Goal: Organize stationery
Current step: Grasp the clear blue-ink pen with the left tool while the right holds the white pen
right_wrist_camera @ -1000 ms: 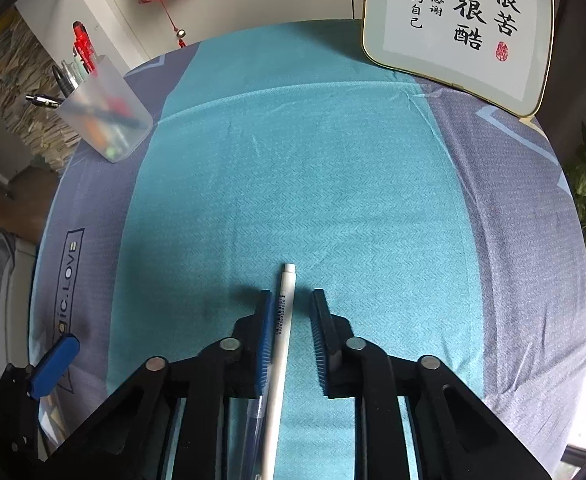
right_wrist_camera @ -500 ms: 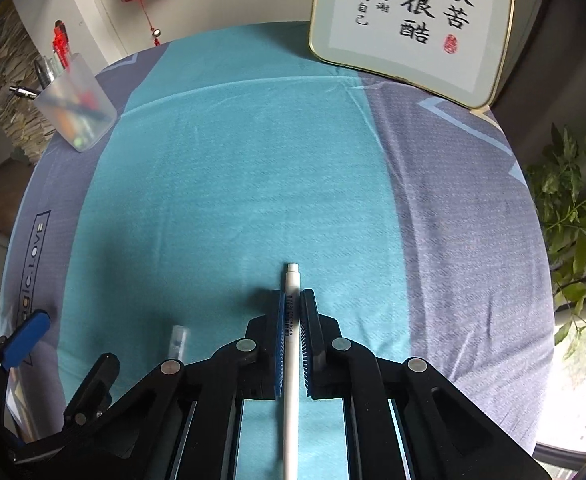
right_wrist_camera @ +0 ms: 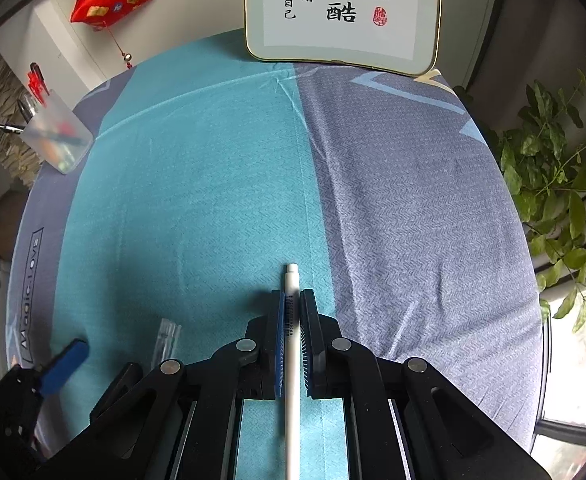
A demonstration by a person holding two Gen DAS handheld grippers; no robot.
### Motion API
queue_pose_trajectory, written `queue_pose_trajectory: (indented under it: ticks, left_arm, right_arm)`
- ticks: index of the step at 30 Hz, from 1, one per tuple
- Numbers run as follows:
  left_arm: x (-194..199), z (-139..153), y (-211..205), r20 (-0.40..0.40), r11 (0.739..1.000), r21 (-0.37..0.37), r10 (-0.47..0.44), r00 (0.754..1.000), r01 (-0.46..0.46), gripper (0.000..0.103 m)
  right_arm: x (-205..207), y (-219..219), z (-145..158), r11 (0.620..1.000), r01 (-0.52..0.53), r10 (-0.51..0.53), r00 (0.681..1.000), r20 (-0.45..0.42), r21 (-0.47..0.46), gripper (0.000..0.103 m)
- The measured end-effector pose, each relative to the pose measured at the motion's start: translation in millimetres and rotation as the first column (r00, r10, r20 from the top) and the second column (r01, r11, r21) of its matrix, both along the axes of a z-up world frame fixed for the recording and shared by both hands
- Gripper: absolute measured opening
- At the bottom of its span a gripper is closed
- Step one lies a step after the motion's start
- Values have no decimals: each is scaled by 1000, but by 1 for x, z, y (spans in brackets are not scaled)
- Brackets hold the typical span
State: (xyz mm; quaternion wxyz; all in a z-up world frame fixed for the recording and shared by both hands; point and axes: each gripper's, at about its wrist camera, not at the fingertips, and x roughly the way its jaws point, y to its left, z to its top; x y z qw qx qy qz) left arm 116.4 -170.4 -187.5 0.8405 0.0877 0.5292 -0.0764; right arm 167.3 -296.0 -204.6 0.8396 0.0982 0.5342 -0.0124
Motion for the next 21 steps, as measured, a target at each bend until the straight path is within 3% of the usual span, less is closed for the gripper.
queue_pose_trajectory:
  ticks: [1, 3, 6, 11, 13, 16, 20, 21]
  left_arm:
    - [-2, 0, -5, 4, 1000, 8, -14, 1000, 14, 14]
    - [-8, -1, -12, 19, 999, 35, -39, 999, 38, 7]
    - [-10, -1, -12, 19, 999, 20, -47, 999, 47, 3]
    - [-1, 5, 11, -64, 993, -115, -16, 998, 8, 4]
    - [1, 15, 24, -57, 989, -149, 14, 998, -22, 4]
    - [2, 30, 36, -28, 987, -156, 43, 999, -47, 3]
    - [1, 23, 23, -83, 992, -129, -13, 997, 3, 5]
    - [0, 18, 19, -101, 994, -112, -25, 995, 14, 10]
  right_arm:
    - [0, 0, 0, 1000, 0, 0, 1000, 0, 5, 8]
    - [-1, -2, -1, 1000, 1, -1, 1000, -1, 17, 8]
    - [-3, -5, -1, 999, 7, -7, 1000, 0, 38, 8]
    - [-5, -7, -1, 999, 17, -17, 1000, 0, 44, 8]
    - [-6, -9, 0, 999, 24, -24, 1000, 2, 49, 8]
    - [-7, -9, 2, 998, 24, -25, 1000, 6, 49, 8]
    - [-7, -8, 3, 997, 27, -28, 1000, 7, 70, 8]
    - [-7, -7, 3, 997, 27, -28, 1000, 4, 75, 8]
